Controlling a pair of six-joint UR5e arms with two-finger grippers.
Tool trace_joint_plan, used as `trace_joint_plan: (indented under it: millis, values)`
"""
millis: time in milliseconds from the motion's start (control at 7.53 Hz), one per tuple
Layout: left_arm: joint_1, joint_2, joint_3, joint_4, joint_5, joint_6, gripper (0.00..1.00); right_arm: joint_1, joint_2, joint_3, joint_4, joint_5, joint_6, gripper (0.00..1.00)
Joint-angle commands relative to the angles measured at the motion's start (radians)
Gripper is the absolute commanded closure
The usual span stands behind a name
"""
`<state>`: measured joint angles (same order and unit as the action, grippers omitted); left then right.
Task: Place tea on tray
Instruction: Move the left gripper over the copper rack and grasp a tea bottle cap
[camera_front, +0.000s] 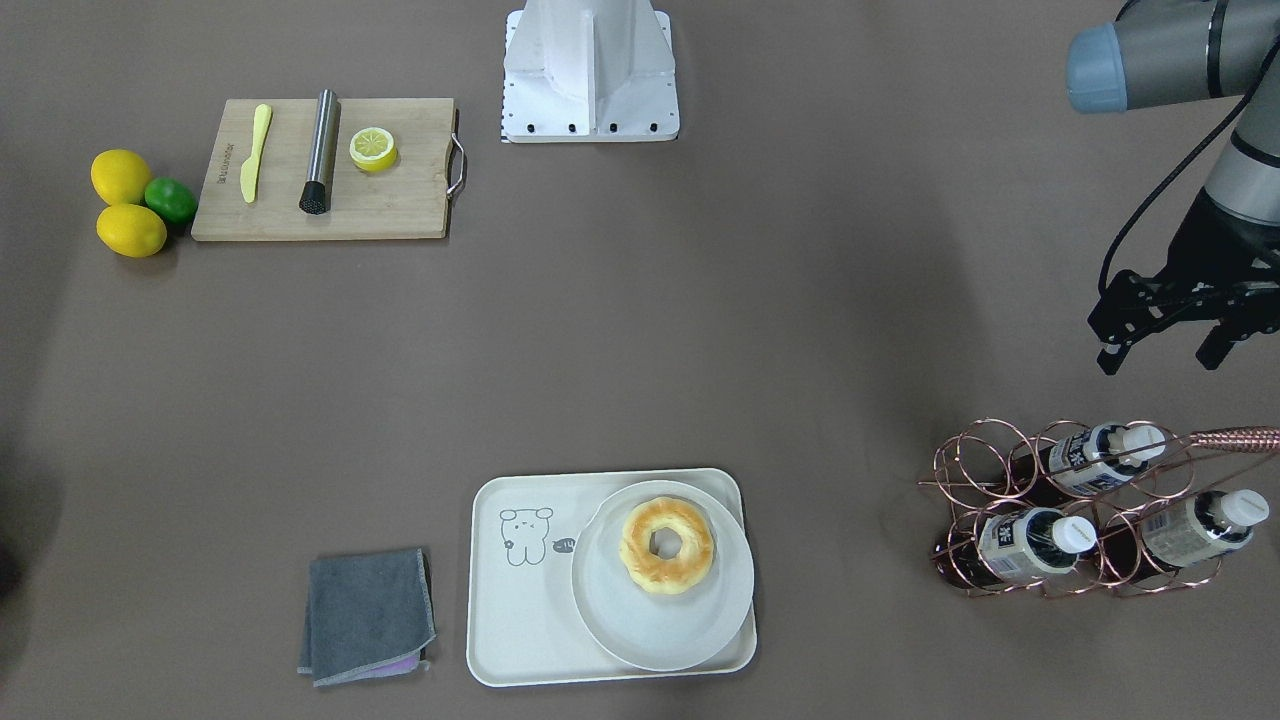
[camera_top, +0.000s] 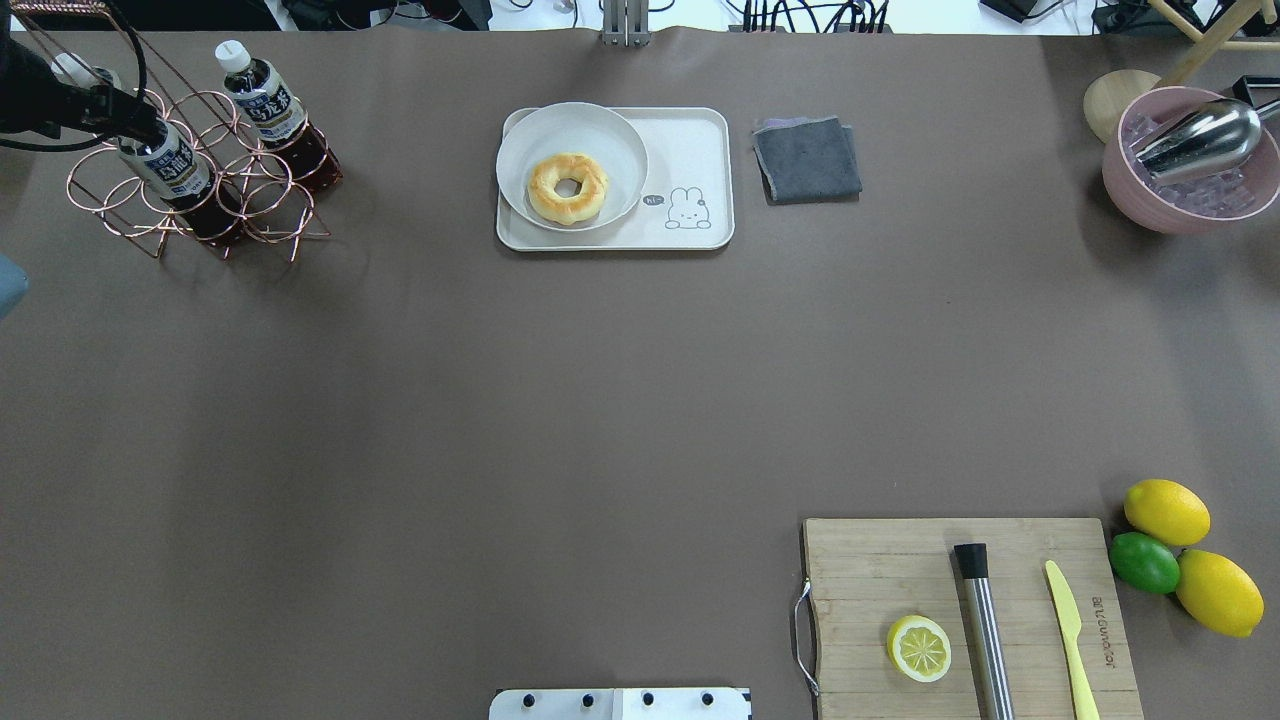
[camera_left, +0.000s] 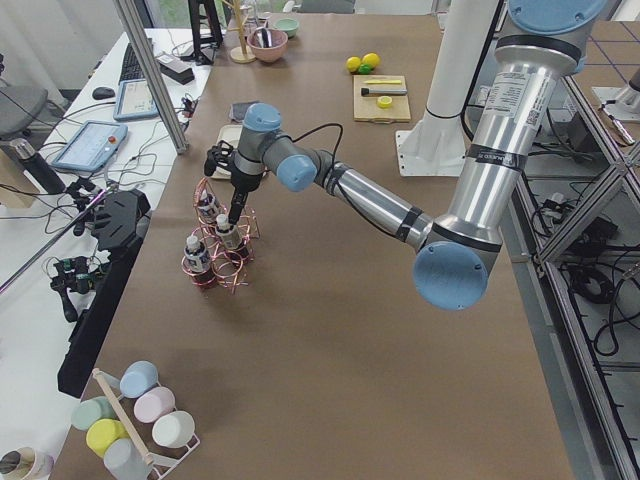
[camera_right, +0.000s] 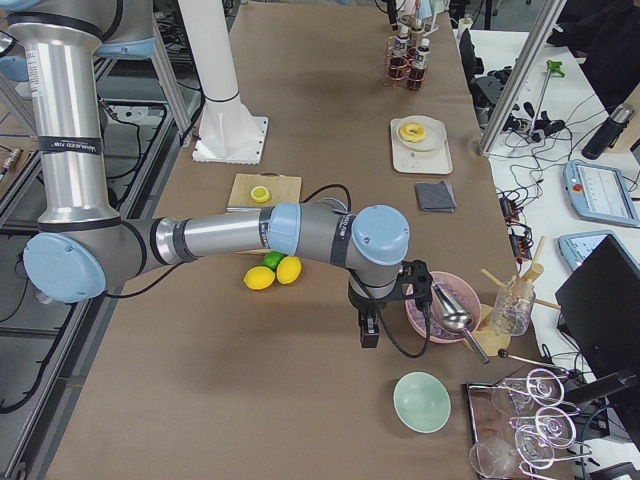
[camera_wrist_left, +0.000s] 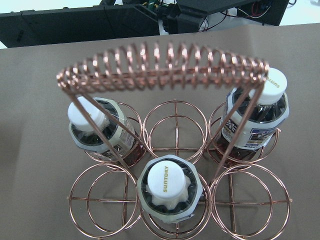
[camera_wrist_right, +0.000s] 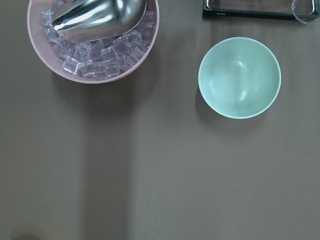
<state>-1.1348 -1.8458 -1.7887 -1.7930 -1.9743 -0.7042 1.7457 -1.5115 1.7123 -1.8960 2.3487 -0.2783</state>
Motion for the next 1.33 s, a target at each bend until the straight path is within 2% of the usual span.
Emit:
trace_joint_plan:
  millis: [0,265,531,1062,1195]
  values:
    - [0.004,-0.021,0.109,-0.116,0.002,0.000,0.02,0.000,-0.001,0.000,0.002,0.004,0.001,0.00]
    - [0.006,-0.038,0.118,-0.118,0.000,0.000,0.06,0.000,-0.009,-0.003,0.028,0.015,0.001,0.00]
    - [0.006,-0.050,0.129,-0.118,0.000,0.009,0.23,0.000,-0.009,-0.002,0.028,0.020,0.001,0.00]
    - [0.003,-0.056,0.154,-0.120,-0.001,0.035,0.25,0.000,-0.007,-0.002,0.028,0.020,0.002,0.00]
    - [0.001,-0.056,0.154,-0.120,-0.001,0.037,0.31,0.000,-0.007,-0.002,0.028,0.020,0.002,0.00]
